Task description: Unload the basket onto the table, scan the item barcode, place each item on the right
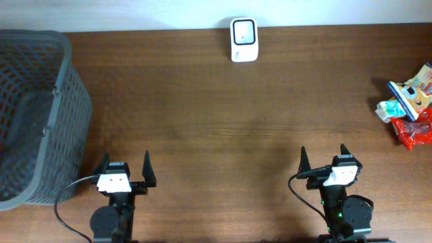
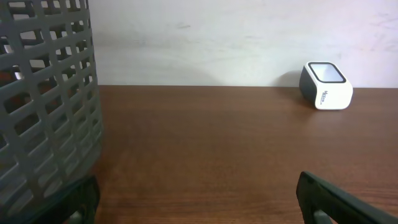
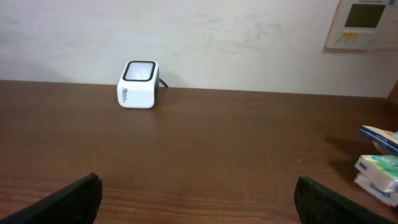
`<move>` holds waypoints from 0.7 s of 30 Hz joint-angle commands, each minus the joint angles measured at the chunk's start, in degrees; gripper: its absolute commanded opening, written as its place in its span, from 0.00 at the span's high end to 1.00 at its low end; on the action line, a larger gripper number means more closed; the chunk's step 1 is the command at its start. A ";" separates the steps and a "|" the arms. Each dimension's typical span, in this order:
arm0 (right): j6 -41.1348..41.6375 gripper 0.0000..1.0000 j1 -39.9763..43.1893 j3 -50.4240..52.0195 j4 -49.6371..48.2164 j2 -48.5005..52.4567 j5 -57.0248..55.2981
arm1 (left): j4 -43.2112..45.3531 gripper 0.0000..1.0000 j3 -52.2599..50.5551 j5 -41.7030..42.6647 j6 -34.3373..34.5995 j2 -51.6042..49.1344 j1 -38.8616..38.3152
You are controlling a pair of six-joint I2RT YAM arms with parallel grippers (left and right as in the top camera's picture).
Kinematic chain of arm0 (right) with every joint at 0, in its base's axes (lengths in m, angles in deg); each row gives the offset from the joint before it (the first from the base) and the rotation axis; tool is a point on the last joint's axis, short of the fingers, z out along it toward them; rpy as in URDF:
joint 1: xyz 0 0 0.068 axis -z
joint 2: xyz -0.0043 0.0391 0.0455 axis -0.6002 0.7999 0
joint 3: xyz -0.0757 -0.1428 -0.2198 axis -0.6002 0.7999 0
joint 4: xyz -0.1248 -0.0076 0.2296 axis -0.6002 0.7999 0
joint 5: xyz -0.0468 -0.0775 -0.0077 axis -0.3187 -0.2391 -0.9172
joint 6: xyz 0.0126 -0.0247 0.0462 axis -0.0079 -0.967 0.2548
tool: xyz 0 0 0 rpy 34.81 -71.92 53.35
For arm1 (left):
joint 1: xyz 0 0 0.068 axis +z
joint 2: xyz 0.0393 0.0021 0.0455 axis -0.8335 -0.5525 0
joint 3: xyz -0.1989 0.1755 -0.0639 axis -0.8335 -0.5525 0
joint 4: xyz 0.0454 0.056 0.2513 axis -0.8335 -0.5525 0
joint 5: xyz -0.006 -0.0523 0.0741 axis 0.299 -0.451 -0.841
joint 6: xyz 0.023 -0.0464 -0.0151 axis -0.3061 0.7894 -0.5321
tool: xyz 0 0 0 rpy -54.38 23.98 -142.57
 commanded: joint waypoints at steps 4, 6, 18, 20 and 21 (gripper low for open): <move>0.02 0.01 0.15 0.42 0.26 -0.42 -0.35 | 0.09 0.01 -0.44 -0.20 -0.94 0.35 -0.22; 0.02 0.01 0.15 0.42 0.26 -0.44 -0.33 | 0.07 0.01 -0.44 -0.20 -0.94 0.35 -0.22; 0.02 0.01 0.15 0.42 0.26 -0.15 -0.33 | 0.09 0.01 -0.44 -0.20 -0.94 0.35 -0.22; 0.02 0.01 0.15 0.42 0.26 0.00 -0.33 | 0.09 0.01 -0.44 -0.20 -0.94 0.35 -0.22; 0.02 0.01 0.15 0.42 0.24 0.00 -0.33 | 0.09 0.01 -0.44 -0.20 -0.94 0.35 -0.22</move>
